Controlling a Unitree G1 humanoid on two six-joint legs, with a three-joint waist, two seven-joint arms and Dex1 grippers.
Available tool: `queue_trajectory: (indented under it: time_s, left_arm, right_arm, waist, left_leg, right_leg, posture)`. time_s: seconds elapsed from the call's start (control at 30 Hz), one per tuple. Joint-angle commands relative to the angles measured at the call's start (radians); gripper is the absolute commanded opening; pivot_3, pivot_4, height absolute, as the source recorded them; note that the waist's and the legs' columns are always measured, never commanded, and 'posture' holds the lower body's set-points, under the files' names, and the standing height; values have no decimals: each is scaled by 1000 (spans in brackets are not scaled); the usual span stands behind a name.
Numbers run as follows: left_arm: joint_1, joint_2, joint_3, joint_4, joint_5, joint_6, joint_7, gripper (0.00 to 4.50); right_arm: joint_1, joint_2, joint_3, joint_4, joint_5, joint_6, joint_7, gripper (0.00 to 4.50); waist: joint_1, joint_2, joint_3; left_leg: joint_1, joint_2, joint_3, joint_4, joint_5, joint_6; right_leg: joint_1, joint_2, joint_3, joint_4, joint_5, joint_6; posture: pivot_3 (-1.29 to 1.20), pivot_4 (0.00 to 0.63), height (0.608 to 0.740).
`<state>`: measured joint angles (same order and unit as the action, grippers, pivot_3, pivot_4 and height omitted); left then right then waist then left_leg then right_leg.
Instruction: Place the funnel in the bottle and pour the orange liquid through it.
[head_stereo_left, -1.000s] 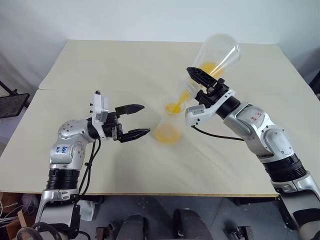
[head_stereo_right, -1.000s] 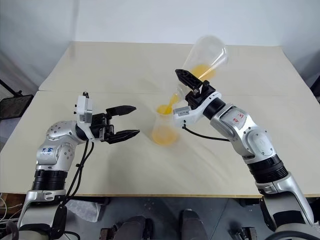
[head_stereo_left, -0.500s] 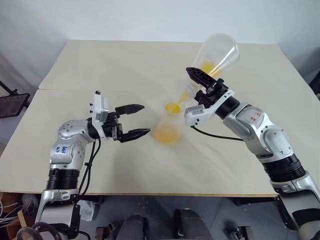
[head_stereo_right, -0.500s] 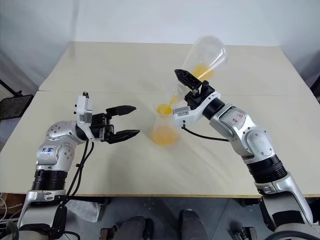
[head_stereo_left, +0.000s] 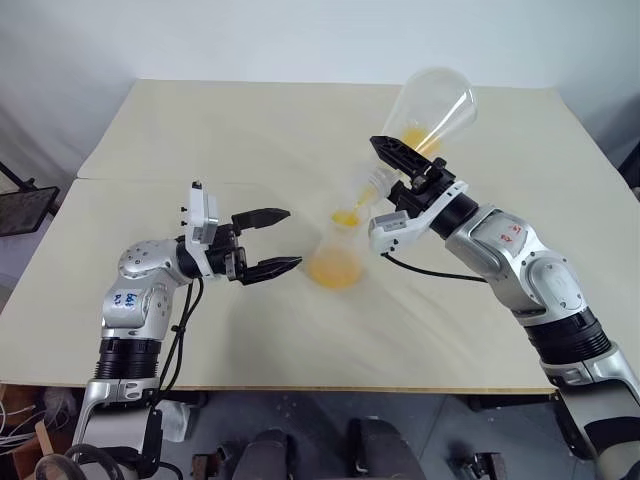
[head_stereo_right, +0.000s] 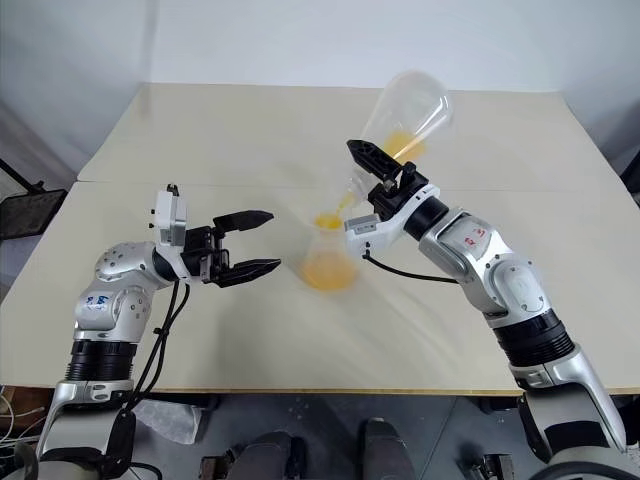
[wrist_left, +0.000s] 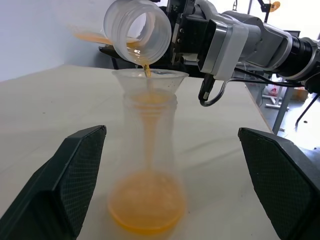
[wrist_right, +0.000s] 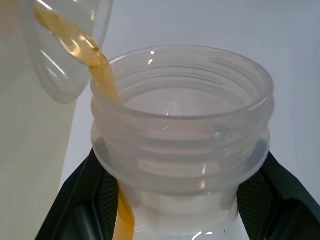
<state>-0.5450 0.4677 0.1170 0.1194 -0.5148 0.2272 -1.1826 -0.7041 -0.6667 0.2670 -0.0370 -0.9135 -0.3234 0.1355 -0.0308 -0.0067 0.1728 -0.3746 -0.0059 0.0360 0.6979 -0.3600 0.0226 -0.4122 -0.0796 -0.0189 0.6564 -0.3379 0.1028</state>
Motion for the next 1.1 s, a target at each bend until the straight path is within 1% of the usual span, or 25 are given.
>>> queue_trajectory:
  time_s: [0.03, 0.53, 1.1]
  left_arm:
    - [-18, -5, 19, -51, -38, -14, 12, 4500]
    - [-6, 16, 27, -38, -34, -30, 16, 4500]
    - [24, 103, 72, -30, -40, -17, -14, 4500]
  right_arm:
    - [-18, -1, -34, -39, 0, 2, -26, 2622]
    - [-21, -1, -31, -42, -2, -5, -41, 2622]
    - [-18, -1, -32, -46, -15, -13, -61, 2622]
  waist:
    - [0, 0, 0]
    - [0, 0, 0]
    - [-1, 0, 0]
  left_leg:
    - [0, 0, 0, 0, 0, 0]
    - [0, 0, 0, 0, 0, 0]
    - [0, 0, 0, 0, 0, 0]
  right_leg:
    - [0, 0, 0, 0, 0, 0]
    - [0, 0, 0, 0, 0, 0]
    - [0, 0, 0, 0, 0, 0]
  posture:
    - [0, 150, 740]
    - [0, 150, 740]
    - [0, 150, 740]
